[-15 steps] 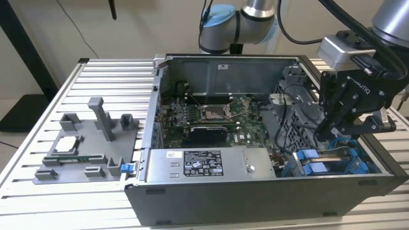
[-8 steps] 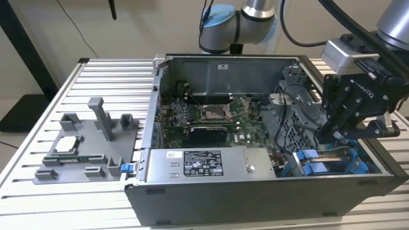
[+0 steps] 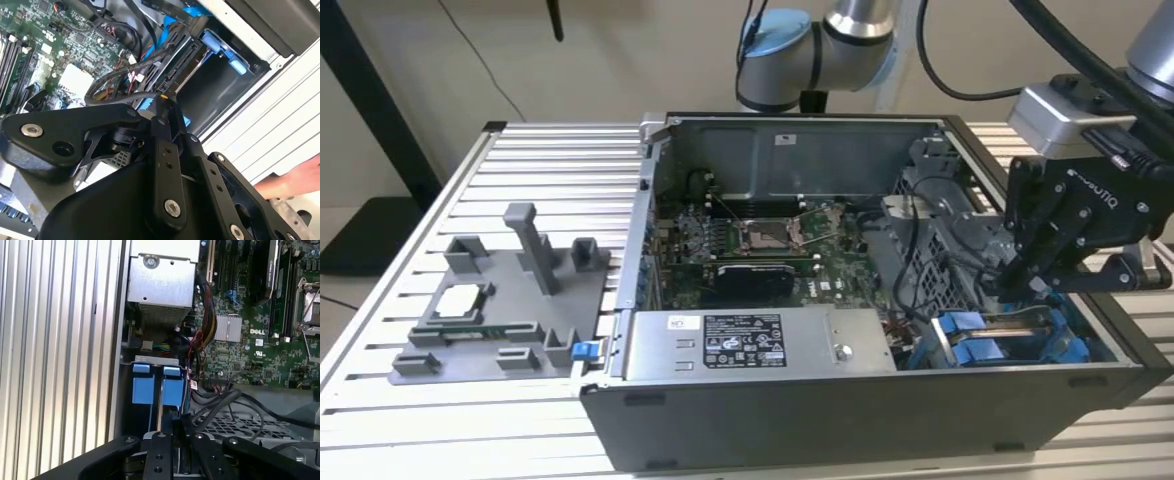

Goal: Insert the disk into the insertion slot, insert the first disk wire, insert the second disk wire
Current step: 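Insert the first disk wire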

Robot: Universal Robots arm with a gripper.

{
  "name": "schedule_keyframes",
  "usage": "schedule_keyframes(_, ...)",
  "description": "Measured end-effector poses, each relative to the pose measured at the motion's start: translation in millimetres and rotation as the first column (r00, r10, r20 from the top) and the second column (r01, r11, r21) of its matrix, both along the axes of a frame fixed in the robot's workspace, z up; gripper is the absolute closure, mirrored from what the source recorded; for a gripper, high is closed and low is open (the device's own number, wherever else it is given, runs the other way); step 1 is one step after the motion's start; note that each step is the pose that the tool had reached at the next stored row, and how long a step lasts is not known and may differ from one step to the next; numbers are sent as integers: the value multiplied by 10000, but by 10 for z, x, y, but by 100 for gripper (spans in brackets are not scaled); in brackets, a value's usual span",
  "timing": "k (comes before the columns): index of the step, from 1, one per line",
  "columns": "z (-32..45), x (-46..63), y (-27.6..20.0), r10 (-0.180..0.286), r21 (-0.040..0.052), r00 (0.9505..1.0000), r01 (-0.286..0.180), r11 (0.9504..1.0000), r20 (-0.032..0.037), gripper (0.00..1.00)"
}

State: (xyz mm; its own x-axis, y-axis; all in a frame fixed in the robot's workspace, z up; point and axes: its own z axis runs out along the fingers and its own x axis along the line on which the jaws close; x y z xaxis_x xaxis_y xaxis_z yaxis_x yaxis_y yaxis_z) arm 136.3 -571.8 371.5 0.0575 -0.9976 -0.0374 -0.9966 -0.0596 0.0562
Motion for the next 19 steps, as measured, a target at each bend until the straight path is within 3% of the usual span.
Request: schedule_keyframes(19,-42,212,-12,-321,-2,9995,321,9995,-44,100)
